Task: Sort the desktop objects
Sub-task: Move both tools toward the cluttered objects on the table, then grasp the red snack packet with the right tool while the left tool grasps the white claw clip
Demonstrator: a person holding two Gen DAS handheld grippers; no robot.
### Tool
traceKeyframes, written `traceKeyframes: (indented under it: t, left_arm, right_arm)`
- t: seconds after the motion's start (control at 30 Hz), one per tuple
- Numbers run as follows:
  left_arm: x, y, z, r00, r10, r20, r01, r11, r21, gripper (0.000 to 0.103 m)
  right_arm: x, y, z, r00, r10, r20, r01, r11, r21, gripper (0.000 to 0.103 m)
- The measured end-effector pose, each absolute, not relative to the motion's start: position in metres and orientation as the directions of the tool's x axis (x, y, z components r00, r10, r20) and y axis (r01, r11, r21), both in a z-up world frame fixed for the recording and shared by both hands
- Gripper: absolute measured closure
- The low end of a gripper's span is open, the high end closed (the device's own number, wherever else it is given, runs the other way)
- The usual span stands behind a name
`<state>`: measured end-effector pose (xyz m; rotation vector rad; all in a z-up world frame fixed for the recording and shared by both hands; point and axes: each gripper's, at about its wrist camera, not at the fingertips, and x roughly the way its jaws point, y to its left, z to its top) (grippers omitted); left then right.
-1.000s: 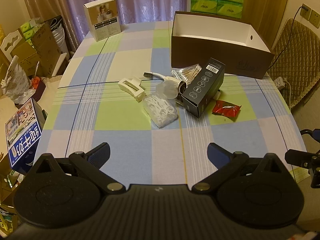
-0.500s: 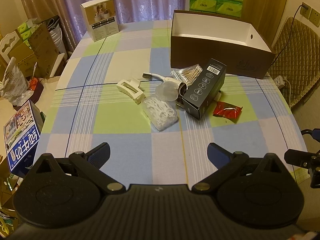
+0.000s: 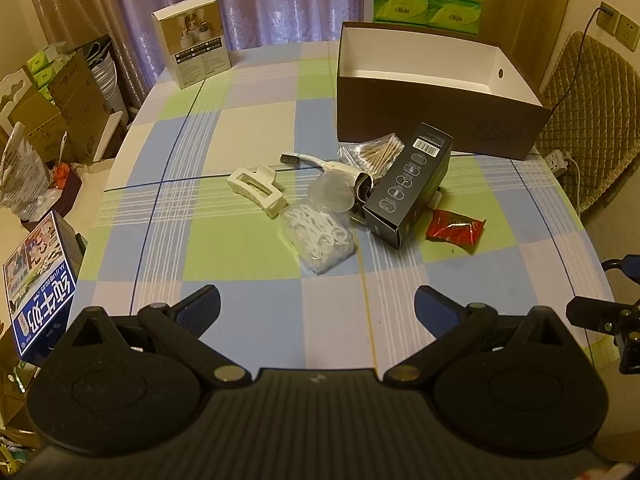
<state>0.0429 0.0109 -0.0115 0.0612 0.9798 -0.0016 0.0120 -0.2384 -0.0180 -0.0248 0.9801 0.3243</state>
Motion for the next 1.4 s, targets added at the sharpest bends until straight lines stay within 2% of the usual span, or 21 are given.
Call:
traceKeyframes:
  t: [0.83, 1.4]
  left_arm:
    - [0.072, 0.035, -0.020, 0.529, 0.024, -0.848, 0.008, 0.999, 0.033, 0.001]
    - [0.097, 0.064, -0.041, 0.510, 0.040, -0.859, -0.047, 0.999, 0.018, 0.001]
  right_arm:
    - [0.043, -0.229, -0.026, 0.497, 0.287, -0.819, -0.267, 0.949, 0.170, 0.002]
    - [0.079, -0.229, -0.059, 0.509, 0.392, -0.767, -0.392, 0.898, 0.198, 0.002]
